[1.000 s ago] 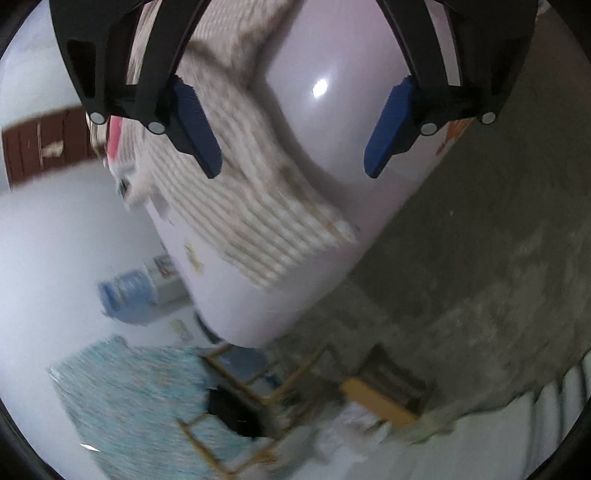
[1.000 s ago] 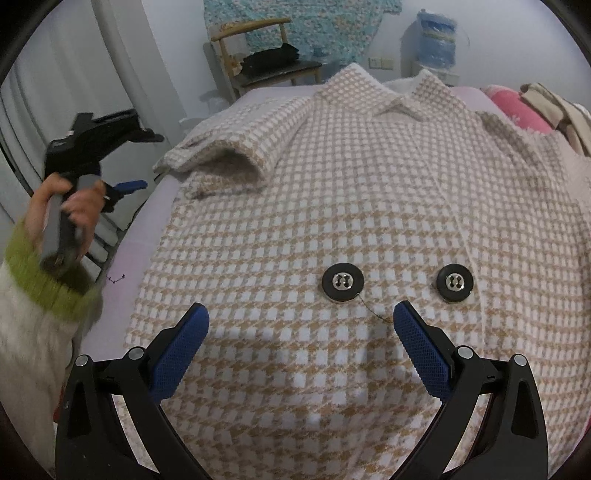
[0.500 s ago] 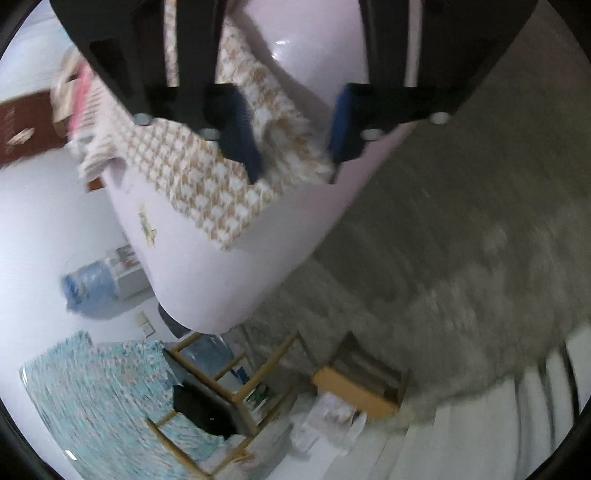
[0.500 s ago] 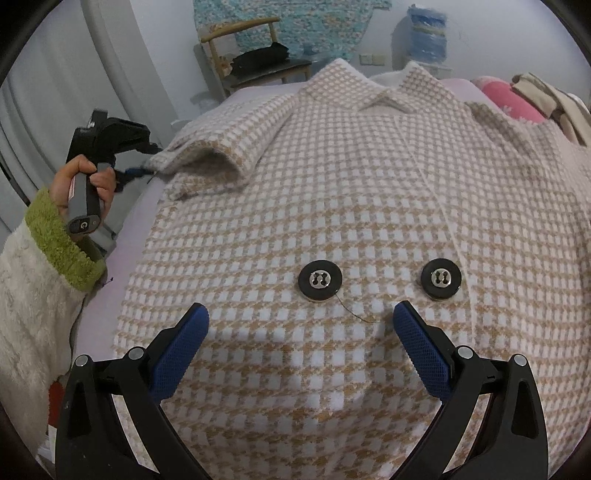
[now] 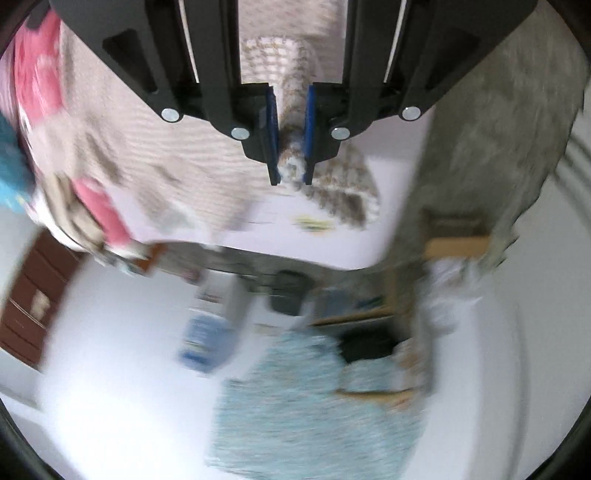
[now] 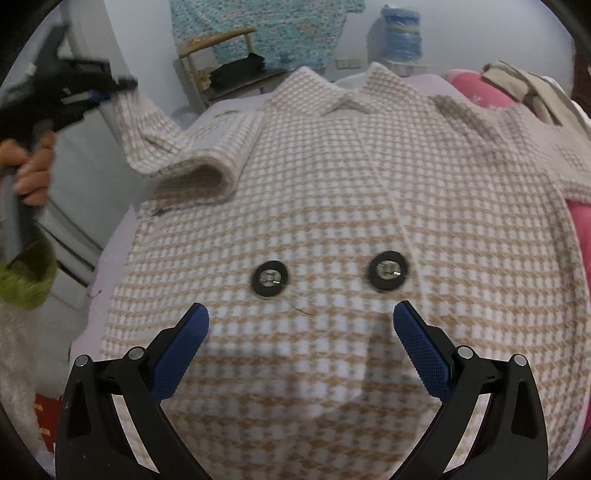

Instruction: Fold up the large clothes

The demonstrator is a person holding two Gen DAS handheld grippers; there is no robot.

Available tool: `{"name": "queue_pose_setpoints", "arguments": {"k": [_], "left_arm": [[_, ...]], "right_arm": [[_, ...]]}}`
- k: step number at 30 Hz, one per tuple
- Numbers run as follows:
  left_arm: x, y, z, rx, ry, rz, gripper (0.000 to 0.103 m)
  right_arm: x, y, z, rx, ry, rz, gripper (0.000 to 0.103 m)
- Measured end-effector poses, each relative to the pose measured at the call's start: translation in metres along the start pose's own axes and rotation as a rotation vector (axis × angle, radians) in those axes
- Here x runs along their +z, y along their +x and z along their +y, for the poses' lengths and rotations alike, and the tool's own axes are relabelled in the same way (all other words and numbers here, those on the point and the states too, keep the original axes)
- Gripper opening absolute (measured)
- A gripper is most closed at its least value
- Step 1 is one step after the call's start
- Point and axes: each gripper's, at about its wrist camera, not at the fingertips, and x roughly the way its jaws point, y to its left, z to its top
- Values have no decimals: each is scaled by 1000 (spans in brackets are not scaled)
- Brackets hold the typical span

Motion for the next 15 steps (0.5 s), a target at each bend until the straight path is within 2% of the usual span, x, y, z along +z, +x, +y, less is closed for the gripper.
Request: {"name": "queue_pose_setpoints", "arguments": {"k": [3, 5, 8, 10, 11, 12, 13, 15], "left_arm": [[-11, -3, -39, -68, 75, 38, 11], [-23, 1, -59, -88, 111, 67, 11], [-41, 15, -85, -71, 176, 113, 12], [-48, 26, -92, -77, 185, 146, 16], [-53, 29, -95, -87, 184, 160, 21], [-55, 31, -96, -94, 183, 171, 31], [-58, 32, -96, -98, 181, 176, 47], [-62, 29, -101, -108, 181, 164, 68]], "right_arm": [[-3, -2, -10, -18, 16, 1, 96], [-5, -2, -17, -27, 31, 2, 96], [-11, -1, -24, -32, 46, 12, 96], [-14, 1, -28, -31, 53, 21, 96], [-15, 2, -29, -32, 53, 24, 96], [-17, 4, -30, -31, 53, 27, 96], [-18, 4, -30, -30, 52, 29, 96], [-19, 4, -31, -26, 52, 27, 96]]}}
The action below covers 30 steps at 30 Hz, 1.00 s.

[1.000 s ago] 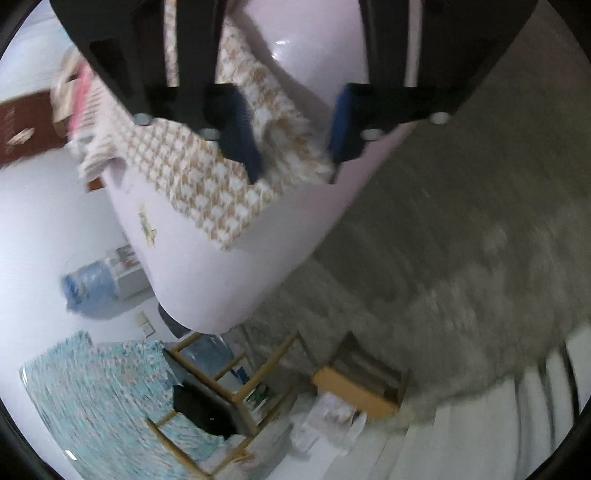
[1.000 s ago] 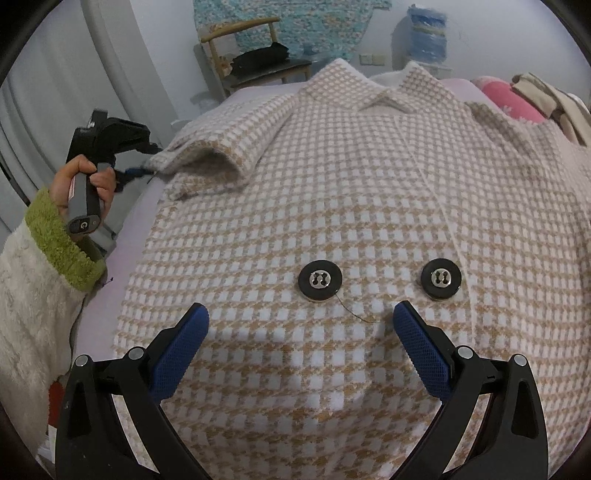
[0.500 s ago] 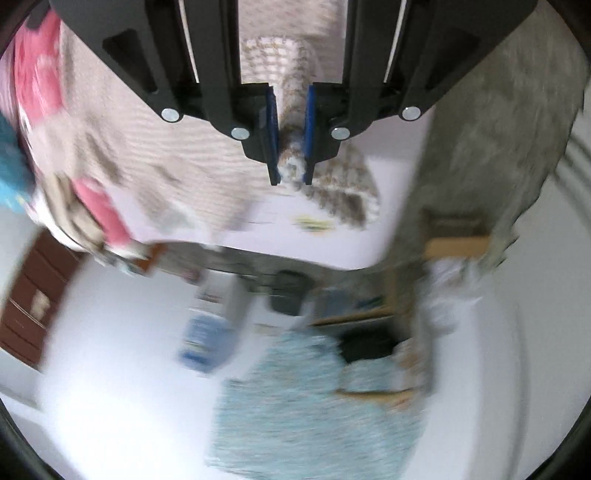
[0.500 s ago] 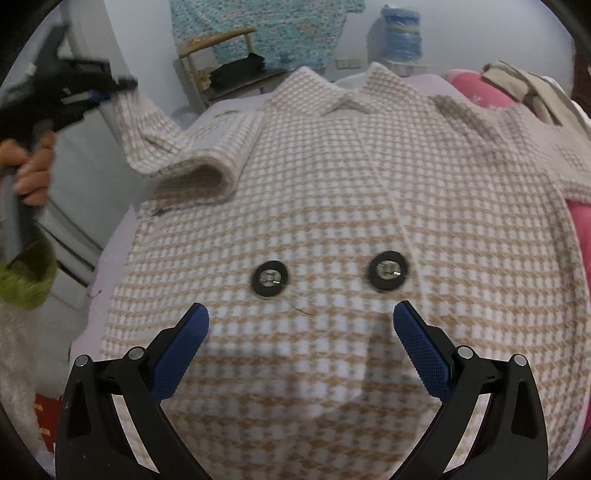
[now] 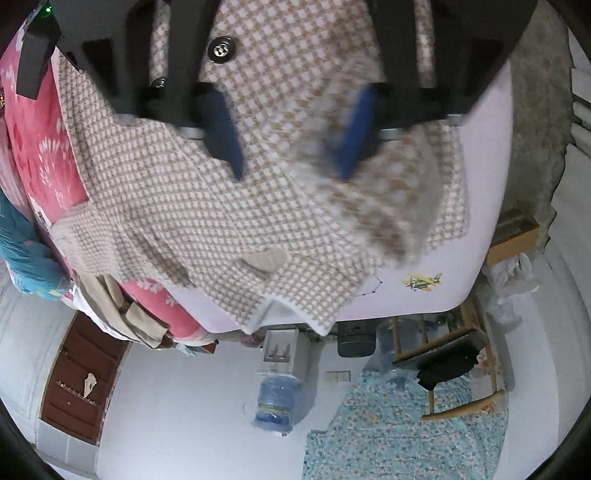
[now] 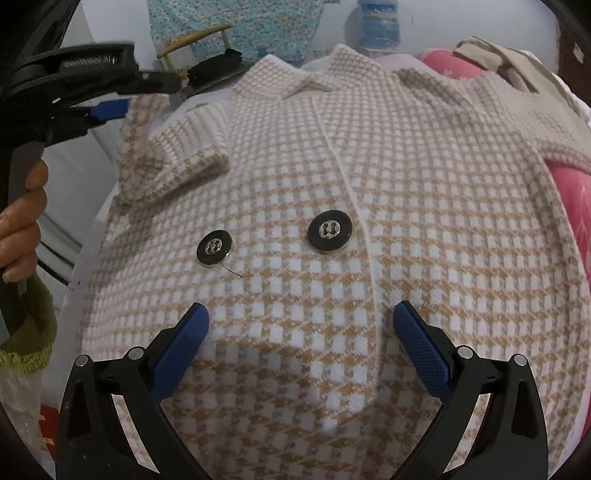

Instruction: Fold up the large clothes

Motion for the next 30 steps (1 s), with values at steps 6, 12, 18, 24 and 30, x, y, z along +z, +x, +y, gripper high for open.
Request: {"name": "queue_pose_setpoints", "arguments": {"k": [6, 12, 18, 24, 30], "left_arm": [[1, -15, -10, -38, 28, -27, 90], [-6, -45, -7, -135, -29, -103, 97], [-17, -80, -3, -226, -50, -158, 97], [-32, -110, 6, -287, -66, -203, 97], [-53, -100, 34, -120, -140, -165, 97]], "right_arm": [[1, 2, -1, 2, -13, -7, 96], [1, 2, -3, 14, -19, -9, 96], [-1, 2, -4, 25, -17, -22, 96], [-4, 1, -2, 23, -60, -42, 96], [1, -3, -5, 48, -56, 18, 96]]}}
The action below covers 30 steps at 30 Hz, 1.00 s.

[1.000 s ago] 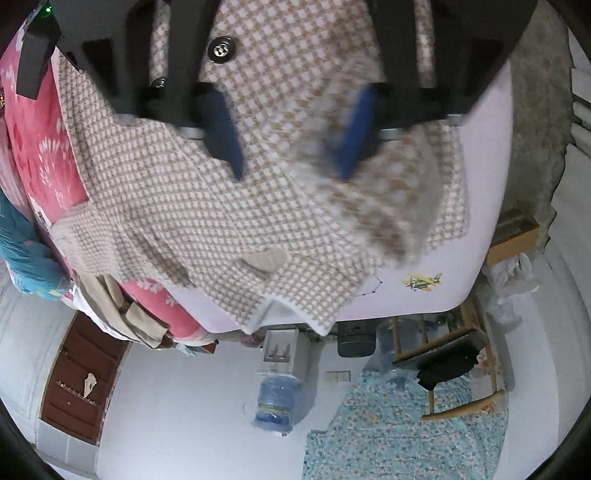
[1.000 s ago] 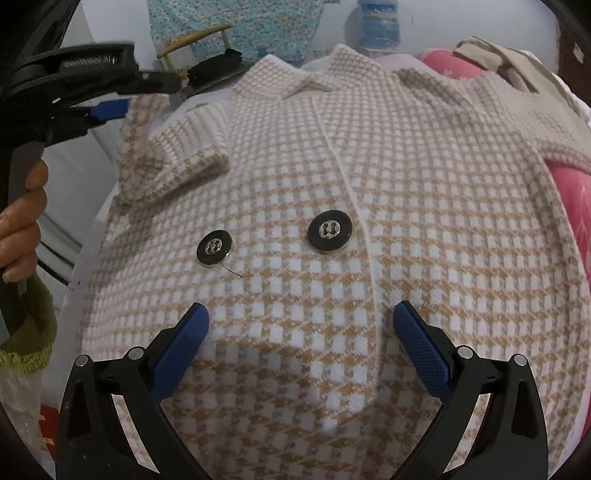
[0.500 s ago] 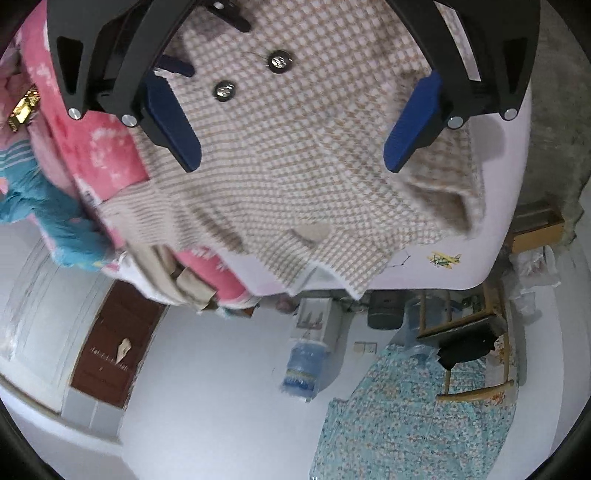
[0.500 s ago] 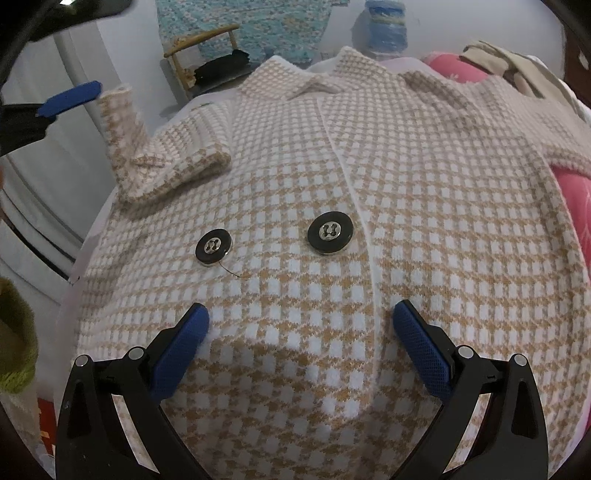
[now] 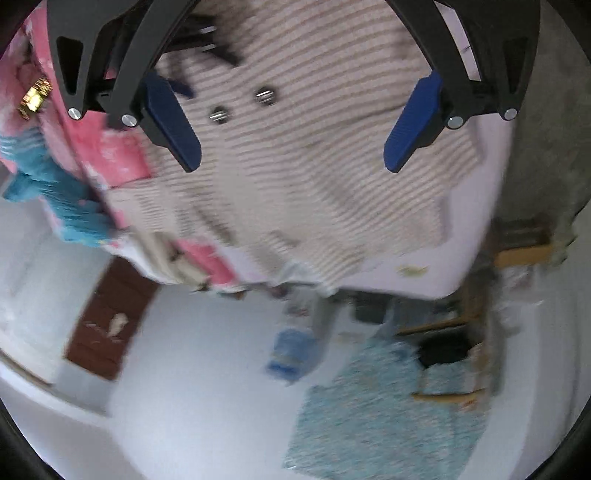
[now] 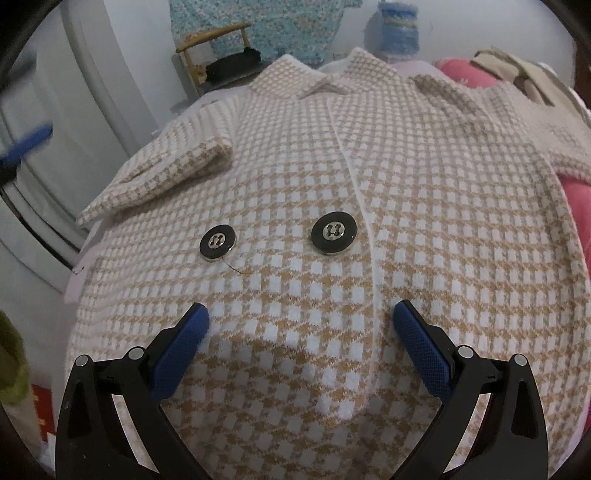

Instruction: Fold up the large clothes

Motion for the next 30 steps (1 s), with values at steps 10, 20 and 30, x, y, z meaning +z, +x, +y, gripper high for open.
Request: {"name": "queue_pose_setpoints", "arguments": {"k": [10, 20, 30], "left_arm": [[-39, 10, 75, 348, -151, 66, 97], [-76, 2, 80, 362, -82, 162, 97], [-109, 15, 65, 337, -74, 215, 97]], "right_arm": [[43, -62, 39, 100, -119, -130, 96], [109, -27, 134, 311, -328, -69, 87], [123, 63, 237, 354, -591, 183, 72]]}}
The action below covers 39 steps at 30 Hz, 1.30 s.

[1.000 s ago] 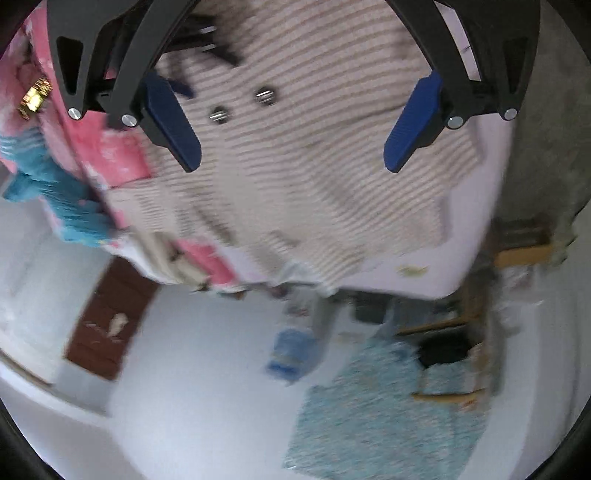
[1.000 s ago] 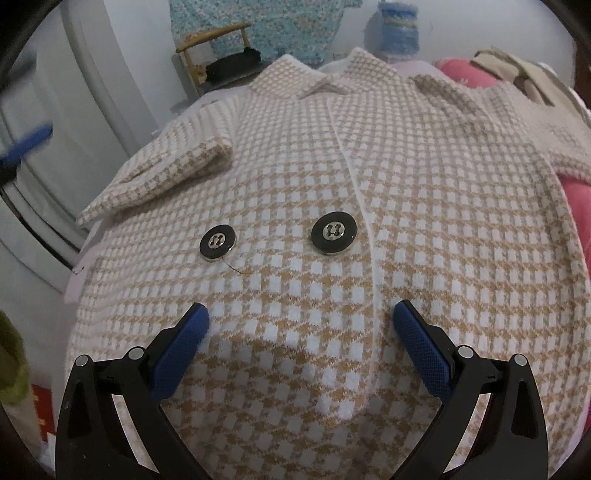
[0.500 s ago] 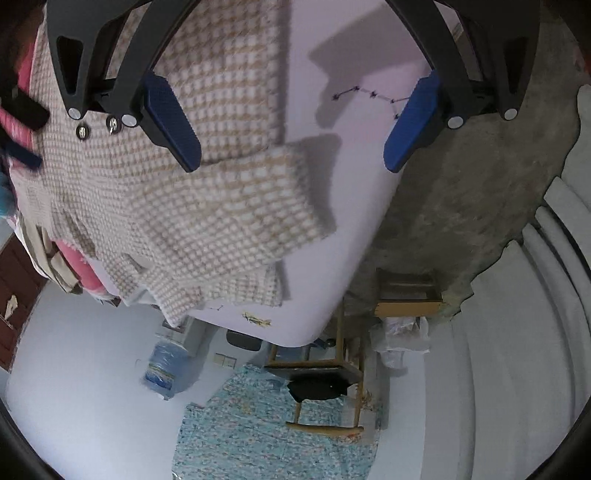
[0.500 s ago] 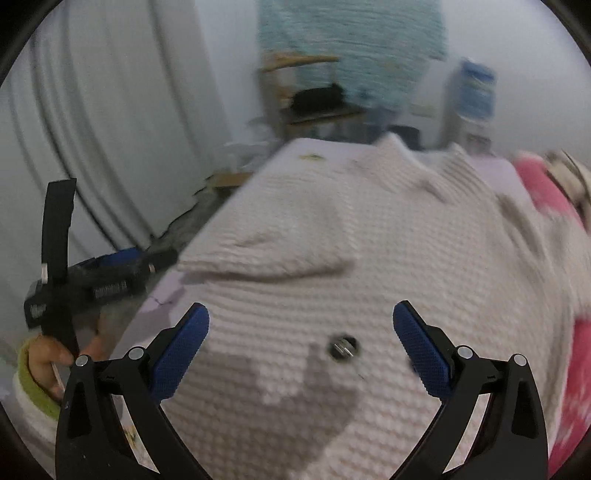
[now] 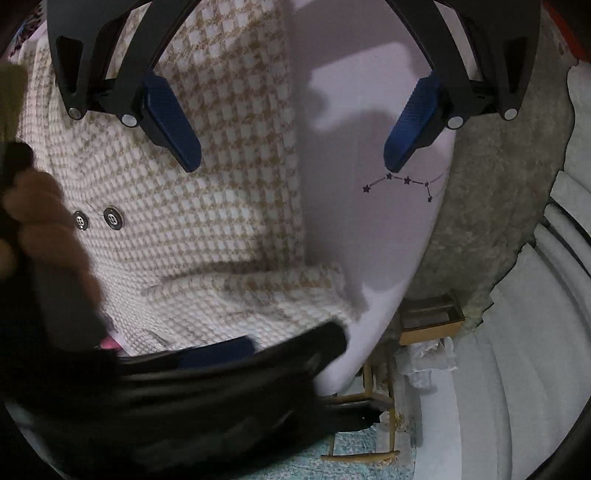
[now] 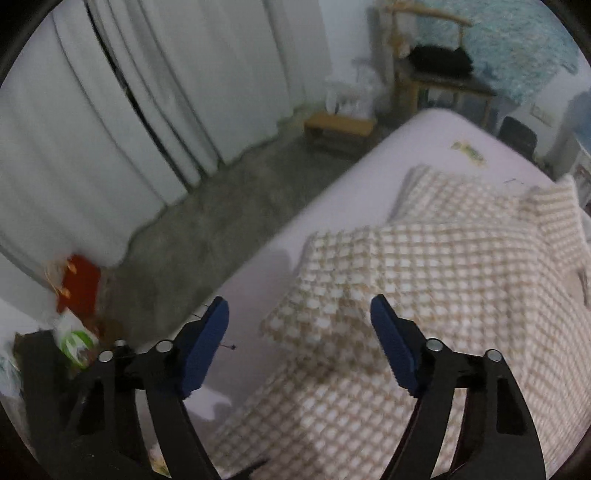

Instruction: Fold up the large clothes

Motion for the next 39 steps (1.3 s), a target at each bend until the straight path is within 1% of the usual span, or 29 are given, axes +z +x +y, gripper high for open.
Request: {"name": "queue_pose_setpoints", "arguments": {"k": [3, 6, 7, 8, 9, 11, 14, 17, 20, 21, 24, 28, 33, 36, 39], "left_arm": [[-5, -2, 0, -12, -5, 1, 97], [-10, -4, 0, -30, -5, -2, 97], [-11, -4, 0, -38, -6, -2, 97], [-13, -4, 1, -44, -9, 1, 97], [-14, -4, 2, -55, -15, 5, 97], [-16, -2, 3, -68, -19, 16, 97], [-17, 2, 1, -66, -13, 36, 97], [-15, 2, -2, -56, -5, 31, 97], [-14, 2, -9, -40, 3, 27, 97], [-15, 1, -12, -40, 3, 27, 97], [-13, 3, -15, -38, 6, 28, 97], [-9, 6, -23, -30, 33, 34, 97], [-2, 11, -34, -20, 68, 26, 97], [3, 16, -34, -23, 61, 29, 97], [3, 18, -34, -23, 54, 32, 97]], "right_arm": [[1, 23, 0, -9, -33, 71, 72], [0, 35, 0, -38, -64, 87, 70], [0, 34, 2, -55, -75, 85, 64], [-1, 34, 4, -94, -90, 83, 53], [-3, 33, 6, -129, -97, 81, 47], [-6, 30, 4, -175, -94, 73, 26], [-15, 21, -11, -192, -55, 63, 6], [-19, 14, -24, -149, 9, 44, 1], [-21, 3, -29, -129, 53, 18, 0], [-22, -2, -32, -138, 68, -1, 0], [-21, -17, -42, -104, 132, -53, 0], [-29, -54, -68, -86, 231, -148, 0], [-50, -99, -100, -109, 327, -238, 0], [-61, -115, -118, -142, 366, -266, 0], [-81, -131, -140, -166, 441, -282, 0]]}}
